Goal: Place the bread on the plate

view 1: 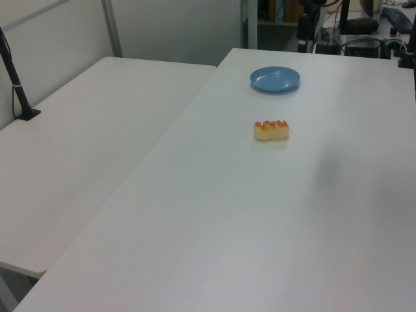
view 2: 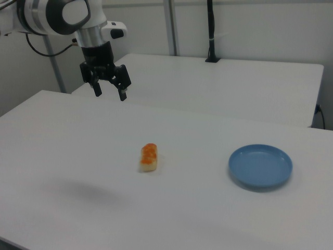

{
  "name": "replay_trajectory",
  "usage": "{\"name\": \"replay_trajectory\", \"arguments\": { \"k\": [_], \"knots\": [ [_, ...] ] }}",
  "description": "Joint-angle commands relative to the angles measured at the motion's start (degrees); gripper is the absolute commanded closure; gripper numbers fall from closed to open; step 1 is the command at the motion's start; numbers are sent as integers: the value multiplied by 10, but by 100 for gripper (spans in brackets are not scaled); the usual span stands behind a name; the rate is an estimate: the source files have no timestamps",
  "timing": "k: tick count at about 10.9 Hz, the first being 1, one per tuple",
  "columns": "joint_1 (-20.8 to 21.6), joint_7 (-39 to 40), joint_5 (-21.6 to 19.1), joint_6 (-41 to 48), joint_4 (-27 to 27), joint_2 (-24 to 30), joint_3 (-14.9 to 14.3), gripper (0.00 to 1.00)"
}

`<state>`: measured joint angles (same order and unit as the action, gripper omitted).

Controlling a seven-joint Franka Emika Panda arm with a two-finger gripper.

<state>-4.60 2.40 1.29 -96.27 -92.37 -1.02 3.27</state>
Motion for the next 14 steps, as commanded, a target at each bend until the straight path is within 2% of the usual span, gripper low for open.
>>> {"name": "replay_trajectory", "arguments": {
  "k": [1, 12, 14],
  "knots": [
    [10, 15, -12, -17, -20, 9, -3, 0],
    [11, 17, -4, -9, -21, 10, -3, 0],
    [7, 49, -4, -9, -21, 10, -3, 0]
  ]
}}
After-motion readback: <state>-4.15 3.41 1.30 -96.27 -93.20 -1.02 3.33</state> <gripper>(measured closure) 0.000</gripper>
